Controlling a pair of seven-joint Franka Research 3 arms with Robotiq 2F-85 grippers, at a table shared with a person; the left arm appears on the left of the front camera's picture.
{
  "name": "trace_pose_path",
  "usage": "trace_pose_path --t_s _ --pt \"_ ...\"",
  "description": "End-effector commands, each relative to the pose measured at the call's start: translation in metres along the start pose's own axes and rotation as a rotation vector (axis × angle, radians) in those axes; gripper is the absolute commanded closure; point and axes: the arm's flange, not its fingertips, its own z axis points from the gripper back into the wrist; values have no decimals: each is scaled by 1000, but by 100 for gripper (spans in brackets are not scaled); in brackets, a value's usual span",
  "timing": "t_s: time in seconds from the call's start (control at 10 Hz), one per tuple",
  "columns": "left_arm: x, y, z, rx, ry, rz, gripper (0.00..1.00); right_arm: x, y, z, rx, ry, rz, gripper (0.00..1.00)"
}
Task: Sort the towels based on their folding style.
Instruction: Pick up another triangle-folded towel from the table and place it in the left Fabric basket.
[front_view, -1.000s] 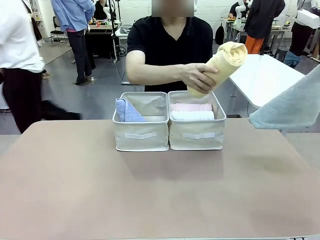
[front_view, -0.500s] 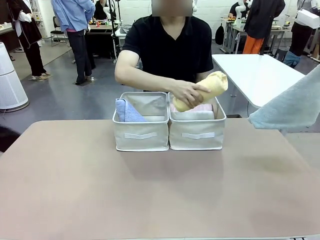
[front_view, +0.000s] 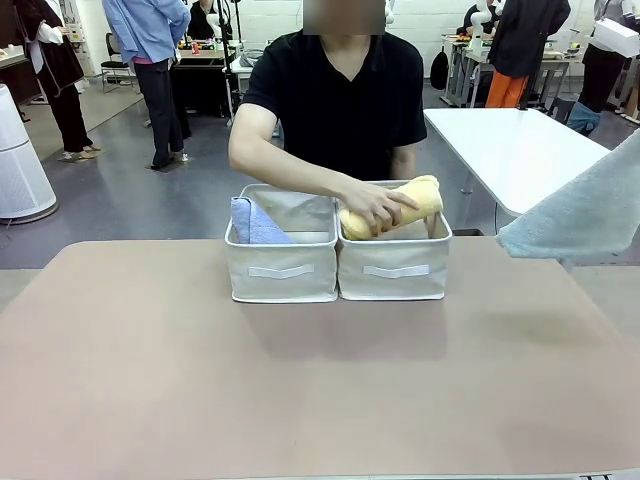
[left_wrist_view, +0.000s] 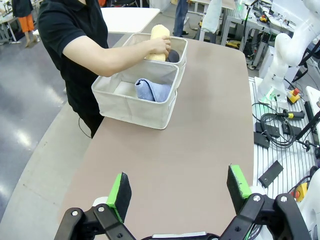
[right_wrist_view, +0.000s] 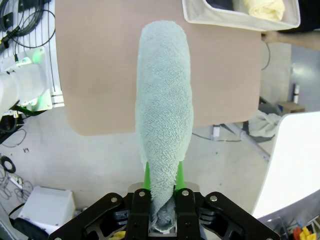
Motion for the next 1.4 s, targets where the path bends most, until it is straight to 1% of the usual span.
trace_pose_path --t_s 0.0,1.3 --pt "1 -3 0 -3 -6 -3 0 -1 -2 4 -1 24 0 88" --pt "1 -3 0 -3 -6 -3 0 -1 -2 4 -1 24 0 88"
